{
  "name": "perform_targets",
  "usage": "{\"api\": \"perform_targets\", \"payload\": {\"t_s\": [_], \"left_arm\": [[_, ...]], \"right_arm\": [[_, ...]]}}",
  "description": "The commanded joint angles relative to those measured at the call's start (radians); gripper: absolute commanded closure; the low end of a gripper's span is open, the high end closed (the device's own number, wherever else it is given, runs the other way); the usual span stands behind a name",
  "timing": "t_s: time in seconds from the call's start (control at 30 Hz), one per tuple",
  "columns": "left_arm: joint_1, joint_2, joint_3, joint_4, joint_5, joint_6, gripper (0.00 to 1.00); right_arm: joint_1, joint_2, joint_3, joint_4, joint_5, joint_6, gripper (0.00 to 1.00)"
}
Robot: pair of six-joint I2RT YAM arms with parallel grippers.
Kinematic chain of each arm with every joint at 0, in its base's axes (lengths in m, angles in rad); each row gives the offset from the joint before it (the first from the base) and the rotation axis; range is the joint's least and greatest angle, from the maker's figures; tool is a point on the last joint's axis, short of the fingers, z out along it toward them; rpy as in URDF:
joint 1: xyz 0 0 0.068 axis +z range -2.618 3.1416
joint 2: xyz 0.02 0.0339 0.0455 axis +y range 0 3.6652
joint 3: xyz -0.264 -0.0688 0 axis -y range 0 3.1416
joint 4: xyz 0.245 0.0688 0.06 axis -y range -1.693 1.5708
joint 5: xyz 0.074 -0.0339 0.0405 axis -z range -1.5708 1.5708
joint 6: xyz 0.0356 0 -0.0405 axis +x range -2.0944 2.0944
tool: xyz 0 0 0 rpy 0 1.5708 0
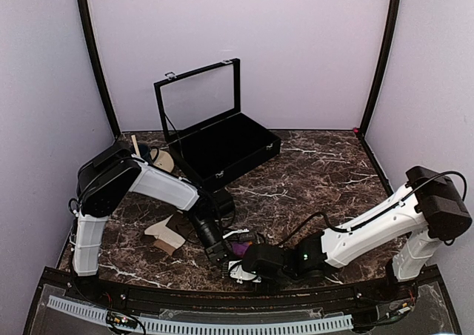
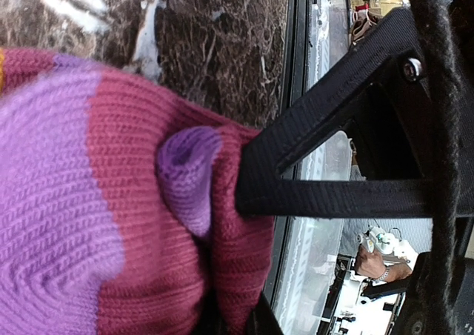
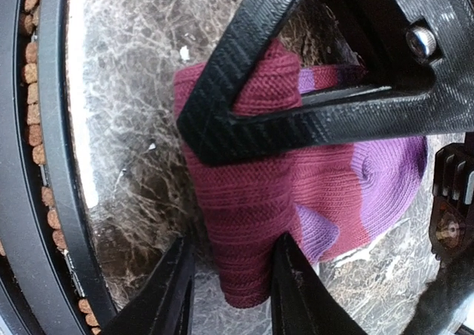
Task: Roll the socks
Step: Roll the sock at the center of the board.
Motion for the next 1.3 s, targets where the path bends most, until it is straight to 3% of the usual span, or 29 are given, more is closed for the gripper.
{"api": "perform_targets", "payload": {"t_s": [0.0,0.23,0.67,1.27], "left_arm": [[0.006,0.024,-0.001,-0.029,-0.047,0.014,0.93],[0.006,0.025,0.001,-0.036,-0.047,0.008,0.91],[0.028,-0.007,-0.031,0.025,-0.108,-0.080,0.74],[0.097,-0.130,-0.193,0.195,-0.086,-0.203,0.68]], "right_arm": [[-0.021,0.039,0.008,-0.014,-0.033,0.010,0.68],[-0.034,0.084,0.030,-0.043,-0.032,0.019,0.79],[-0.051,0.089,0.023,-0.078,-0.075,0.055,1.00],[-0.053,0.072,0.033,-0.120,-0.091,0.107,1.00]]}}
